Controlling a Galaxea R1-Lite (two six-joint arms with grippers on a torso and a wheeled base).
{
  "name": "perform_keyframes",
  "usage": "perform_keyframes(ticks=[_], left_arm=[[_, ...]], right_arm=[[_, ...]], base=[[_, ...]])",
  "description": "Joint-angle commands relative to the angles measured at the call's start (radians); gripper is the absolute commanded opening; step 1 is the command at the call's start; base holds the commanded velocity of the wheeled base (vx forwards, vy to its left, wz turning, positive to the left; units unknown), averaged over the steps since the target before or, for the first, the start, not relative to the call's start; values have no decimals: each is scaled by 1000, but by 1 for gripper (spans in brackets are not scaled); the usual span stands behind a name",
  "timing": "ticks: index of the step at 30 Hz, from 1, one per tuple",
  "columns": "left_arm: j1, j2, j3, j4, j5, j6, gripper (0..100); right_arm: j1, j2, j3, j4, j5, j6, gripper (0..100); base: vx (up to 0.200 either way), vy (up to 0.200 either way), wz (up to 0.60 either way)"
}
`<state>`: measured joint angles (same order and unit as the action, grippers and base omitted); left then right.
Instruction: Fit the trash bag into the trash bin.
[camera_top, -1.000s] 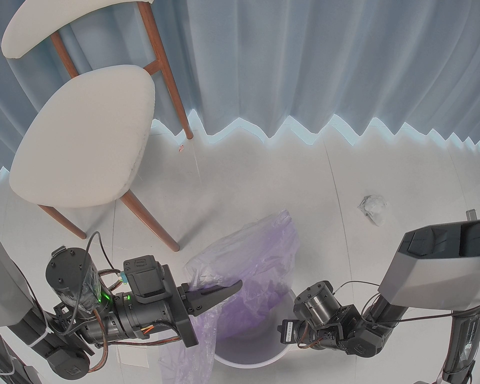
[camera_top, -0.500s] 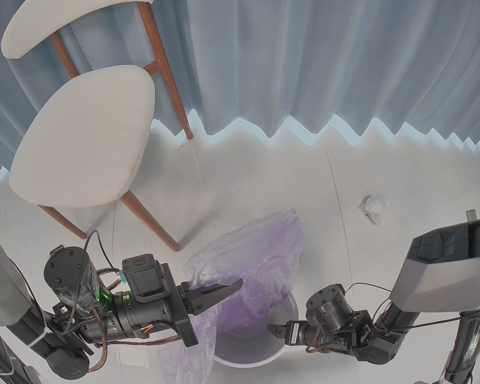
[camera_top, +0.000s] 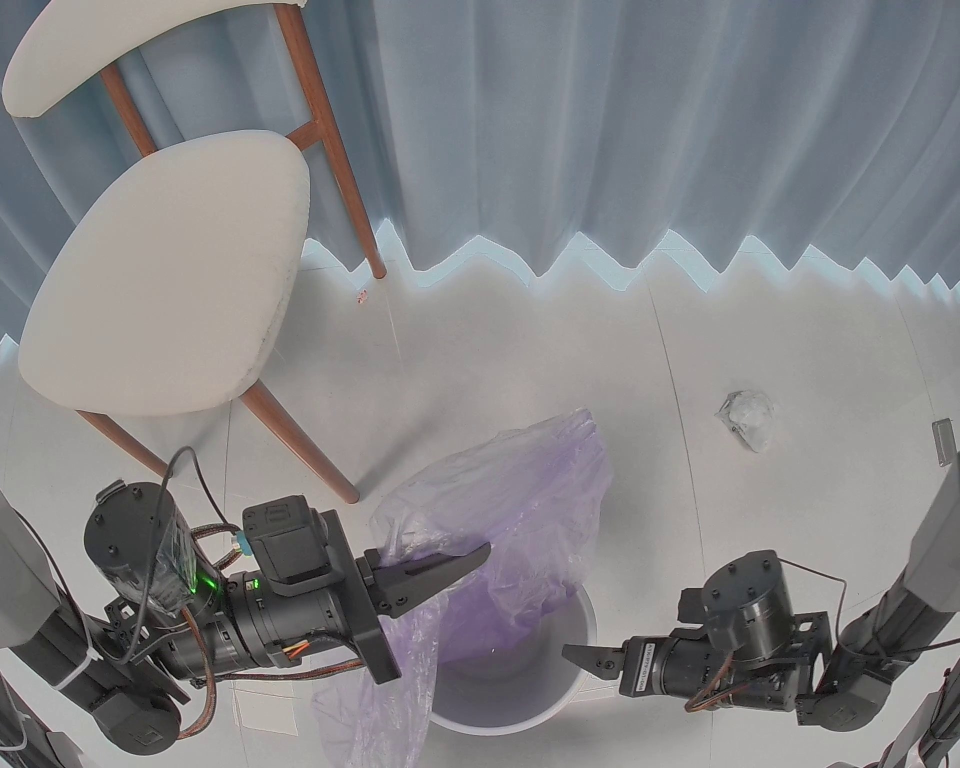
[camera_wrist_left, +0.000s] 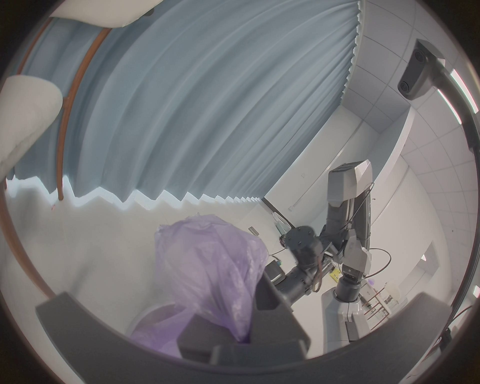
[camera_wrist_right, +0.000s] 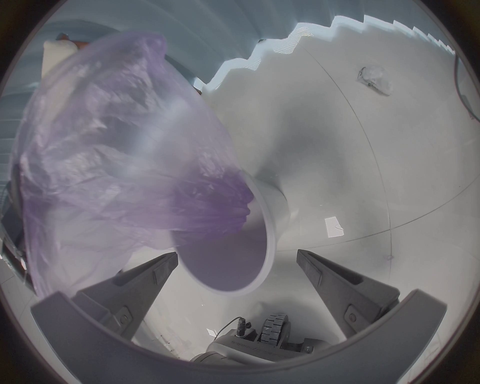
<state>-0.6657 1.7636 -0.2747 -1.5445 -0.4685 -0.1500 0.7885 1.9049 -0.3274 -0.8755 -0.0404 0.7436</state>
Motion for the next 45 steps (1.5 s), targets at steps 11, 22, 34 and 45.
perform_keyframes(ticks=[11,22,34,45], left_arm=[[2,-1,-28,0,8,33,0],[-8,17,28,1,5,84,0],[-40,155,198,0,-25,283,0],[-78,195,207,0,-24,325,0]], right_arm=[[44,-415,120,17,43,6,100],[48,-463,64,33,102,31,100],[71,-463,-228,475,154,266,100],[83,-339,-398,681,148,269,100]], base=[[0,0,0],[0,0,0],[0,0,0],[0,0,0]])
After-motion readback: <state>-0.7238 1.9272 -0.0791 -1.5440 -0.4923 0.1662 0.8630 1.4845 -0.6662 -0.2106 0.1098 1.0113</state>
